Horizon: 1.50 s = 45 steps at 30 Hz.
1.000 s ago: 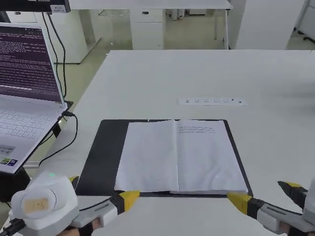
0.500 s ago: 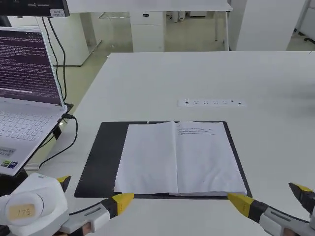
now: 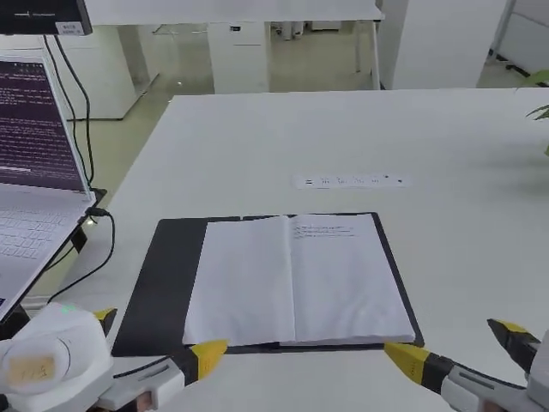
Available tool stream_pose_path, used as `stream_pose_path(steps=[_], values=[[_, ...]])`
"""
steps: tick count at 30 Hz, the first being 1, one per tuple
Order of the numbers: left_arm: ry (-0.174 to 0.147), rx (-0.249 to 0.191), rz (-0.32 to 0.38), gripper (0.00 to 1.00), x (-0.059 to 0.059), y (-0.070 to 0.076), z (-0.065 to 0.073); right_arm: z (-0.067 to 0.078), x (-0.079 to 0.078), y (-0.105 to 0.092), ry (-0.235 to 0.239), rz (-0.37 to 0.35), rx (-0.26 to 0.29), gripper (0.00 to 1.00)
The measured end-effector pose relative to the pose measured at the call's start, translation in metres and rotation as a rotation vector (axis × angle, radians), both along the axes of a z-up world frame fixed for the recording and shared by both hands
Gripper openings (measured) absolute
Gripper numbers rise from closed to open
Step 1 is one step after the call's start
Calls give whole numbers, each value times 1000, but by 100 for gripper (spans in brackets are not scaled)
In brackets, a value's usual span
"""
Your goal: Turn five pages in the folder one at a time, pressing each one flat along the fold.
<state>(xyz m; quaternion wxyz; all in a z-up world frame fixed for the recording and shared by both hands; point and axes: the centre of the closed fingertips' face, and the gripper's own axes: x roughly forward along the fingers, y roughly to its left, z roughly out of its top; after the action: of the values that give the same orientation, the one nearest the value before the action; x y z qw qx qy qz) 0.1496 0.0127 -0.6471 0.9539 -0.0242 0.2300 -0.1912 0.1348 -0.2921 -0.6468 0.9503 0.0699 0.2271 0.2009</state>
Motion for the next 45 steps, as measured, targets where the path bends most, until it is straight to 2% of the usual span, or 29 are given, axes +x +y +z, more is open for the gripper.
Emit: stream_pose_path(steps=[2, 4, 6, 8, 10, 12, 14, 17, 19, 21, 26, 29, 31, 33, 37, 39, 40, 45], values=[[11, 2, -7, 99, 6, -5, -5, 2, 3, 0, -7, 2, -5, 99], [37, -10, -24, 99, 13, -13, -12, 2, 5, 0, -4, 9, -2, 98], [43, -14, -37, 99, 19, -21, -17, 2, 7, 0, -3, 15, -4, 98], [61, -8, -76, 99, 26, -36, -25, 0, 7, 0, -1, 17, -8, 98], [59, 6, -110, 99, 31, -49, -30, -2, 8, -1, 4, 18, -16, 98], [88, 29, -148, 99, 35, -62, -41, -4, 8, -1, 11, 21, -18, 97], [81, 37, -171, 99, 41, -75, -46, -7, 7, -1, 23, 23, -17, 96], [91, 50, -219, 91, 47, -95, -55, -10, 5, -3, 36, 20, -12, 93], [98, 53, -242, 94, 52, -110, -61, -11, 5, -4, 40, 15, -2, 93], [101, 62, -285, 92, 56, -127, -66, -12, 5, -6, 41, 9, -6, 93], [94, 71, -327, 86, 69, -159, -76, -15, 4, -10, 49, -9, 4, 92], [83, 67, -343, 85, 76, -184, -83, -17, 5, -12, 52, -17, 0, 92], [85, 80, -364, 82, 78, -199, -88, -19, 4, -13, 59, -22, 2, 92], [70, 104, -392, 81, 80, -214, -92, -20, 4, -13, 62, -25, 4, 92], [63, 120, -412, 78, 85, -239, -96, -19, 6, -15, 58, -35, 5, 91], [45, 120, -406, 75, 90, -246, -96, -20, 7, -16, 60, -39, 10, 91], [38, 105, -395, 75, 93, -250, -95, -20, 7, -17, 61, -39, 9, 91], [68, 132, -362, 72, 98, -258, -111, -23, 8, -18, 66, -42, 17, 91]])
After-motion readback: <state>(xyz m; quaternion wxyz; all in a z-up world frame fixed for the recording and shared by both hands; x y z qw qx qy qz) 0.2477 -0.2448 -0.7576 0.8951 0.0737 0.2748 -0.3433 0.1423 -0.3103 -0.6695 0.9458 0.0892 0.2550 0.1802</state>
